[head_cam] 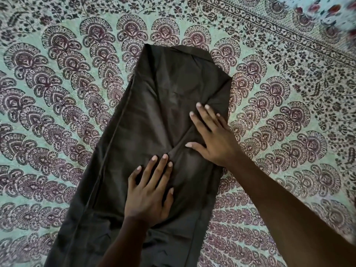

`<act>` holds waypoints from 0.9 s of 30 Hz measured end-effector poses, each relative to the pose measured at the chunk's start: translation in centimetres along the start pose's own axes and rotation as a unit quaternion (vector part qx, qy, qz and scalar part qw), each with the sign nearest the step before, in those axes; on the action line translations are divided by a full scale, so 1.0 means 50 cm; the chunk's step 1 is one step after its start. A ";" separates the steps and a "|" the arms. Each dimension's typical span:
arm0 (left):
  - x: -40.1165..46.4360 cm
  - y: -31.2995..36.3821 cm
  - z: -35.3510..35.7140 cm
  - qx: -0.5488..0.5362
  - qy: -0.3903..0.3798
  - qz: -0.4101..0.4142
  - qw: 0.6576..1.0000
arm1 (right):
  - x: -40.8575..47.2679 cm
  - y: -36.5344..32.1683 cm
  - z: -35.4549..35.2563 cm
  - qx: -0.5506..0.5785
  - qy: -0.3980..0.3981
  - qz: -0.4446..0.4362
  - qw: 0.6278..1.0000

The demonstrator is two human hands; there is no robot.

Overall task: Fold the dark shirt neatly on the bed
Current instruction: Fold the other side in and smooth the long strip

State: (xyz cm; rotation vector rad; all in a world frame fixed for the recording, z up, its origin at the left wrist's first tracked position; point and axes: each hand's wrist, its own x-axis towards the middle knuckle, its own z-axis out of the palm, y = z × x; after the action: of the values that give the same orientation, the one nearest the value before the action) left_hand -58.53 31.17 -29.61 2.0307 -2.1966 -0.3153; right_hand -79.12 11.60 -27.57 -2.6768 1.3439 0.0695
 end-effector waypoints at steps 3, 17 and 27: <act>-0.002 0.001 -0.001 0.005 0.000 0.000 1.000 | 0.020 0.036 0.023 -0.020 -0.001 0.035 0.999; -0.007 0.005 -0.010 0.002 -0.005 -0.007 1.000 | -0.200 -0.163 0.040 -0.021 -0.029 0.030 0.999; -0.044 0.001 -0.067 -0.045 0.037 0.059 0.997 | -0.316 -0.226 0.031 -0.019 -0.045 0.085 0.995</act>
State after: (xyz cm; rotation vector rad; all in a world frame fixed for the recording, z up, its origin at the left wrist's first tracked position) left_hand -57.62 33.18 -26.27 1.8276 -2.2059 -0.3144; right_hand -79.50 31.02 -26.19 -2.5488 1.5520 0.2333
